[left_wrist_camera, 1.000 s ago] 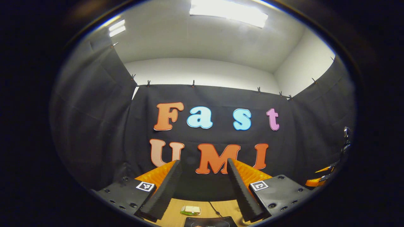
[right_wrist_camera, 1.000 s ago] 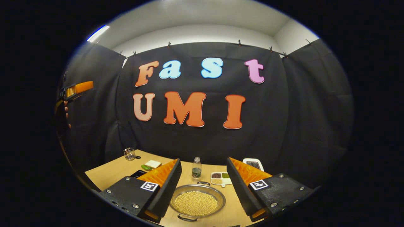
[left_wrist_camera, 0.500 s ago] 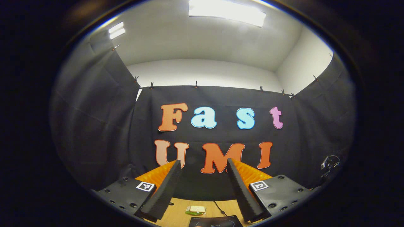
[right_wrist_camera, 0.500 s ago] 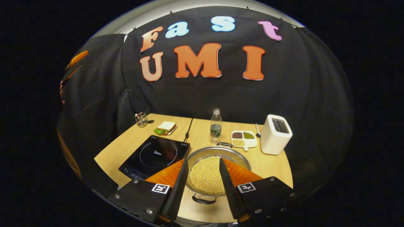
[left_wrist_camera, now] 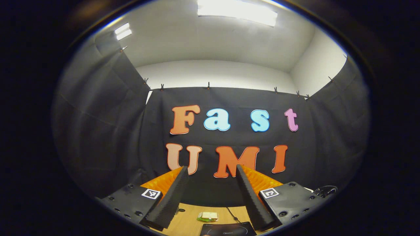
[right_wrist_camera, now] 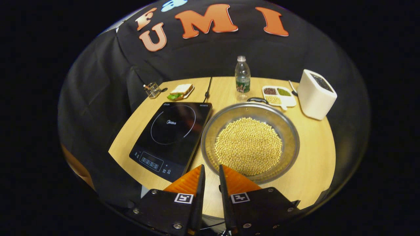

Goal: First push the handle of the pot to place it horizontally, then grasp the pot with both hands and set it on the induction cooktop.

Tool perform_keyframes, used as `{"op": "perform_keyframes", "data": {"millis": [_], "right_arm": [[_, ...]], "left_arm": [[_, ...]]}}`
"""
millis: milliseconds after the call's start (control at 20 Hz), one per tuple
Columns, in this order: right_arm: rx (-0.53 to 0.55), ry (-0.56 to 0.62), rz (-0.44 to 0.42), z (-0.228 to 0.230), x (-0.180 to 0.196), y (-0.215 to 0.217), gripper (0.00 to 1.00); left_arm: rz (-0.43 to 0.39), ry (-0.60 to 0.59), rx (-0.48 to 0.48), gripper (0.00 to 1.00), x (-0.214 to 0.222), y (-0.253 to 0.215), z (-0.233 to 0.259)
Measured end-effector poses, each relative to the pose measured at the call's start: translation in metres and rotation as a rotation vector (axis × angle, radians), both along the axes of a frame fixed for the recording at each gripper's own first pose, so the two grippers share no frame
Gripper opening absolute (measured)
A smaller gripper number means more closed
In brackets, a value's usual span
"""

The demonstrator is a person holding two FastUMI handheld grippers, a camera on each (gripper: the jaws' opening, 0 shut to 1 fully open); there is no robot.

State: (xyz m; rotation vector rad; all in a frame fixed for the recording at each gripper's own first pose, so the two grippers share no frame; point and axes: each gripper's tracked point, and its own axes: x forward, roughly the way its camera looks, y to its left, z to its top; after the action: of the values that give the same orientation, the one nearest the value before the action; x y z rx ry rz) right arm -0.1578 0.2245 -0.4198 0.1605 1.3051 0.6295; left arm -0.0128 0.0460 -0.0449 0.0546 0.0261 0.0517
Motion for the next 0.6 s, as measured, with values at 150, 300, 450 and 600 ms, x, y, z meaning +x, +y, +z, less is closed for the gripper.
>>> {"op": "perform_keyframes", "data": {"millis": [150,300,450,600], "right_arm": [[-0.026,0.073,0.011,-0.026,-0.014,0.003,0.14],[-0.023,0.119,0.022,-0.037,-0.024,0.008,0.02],[-0.022,0.147,0.049,-0.043,-0.032,0.009,0.0],[-0.024,0.185,0.059,-0.05,-0.043,0.01,0.0]], "left_arm": [[0.005,0.012,0.01,0.94,0.0,0.003,-0.003],[0.011,0.017,0.016,0.94,-0.002,0.005,-0.005],[0.01,0.018,0.013,0.94,-0.001,0.004,-0.007],[0.012,0.027,0.013,0.94,0.0,0.004,-0.012]]}}
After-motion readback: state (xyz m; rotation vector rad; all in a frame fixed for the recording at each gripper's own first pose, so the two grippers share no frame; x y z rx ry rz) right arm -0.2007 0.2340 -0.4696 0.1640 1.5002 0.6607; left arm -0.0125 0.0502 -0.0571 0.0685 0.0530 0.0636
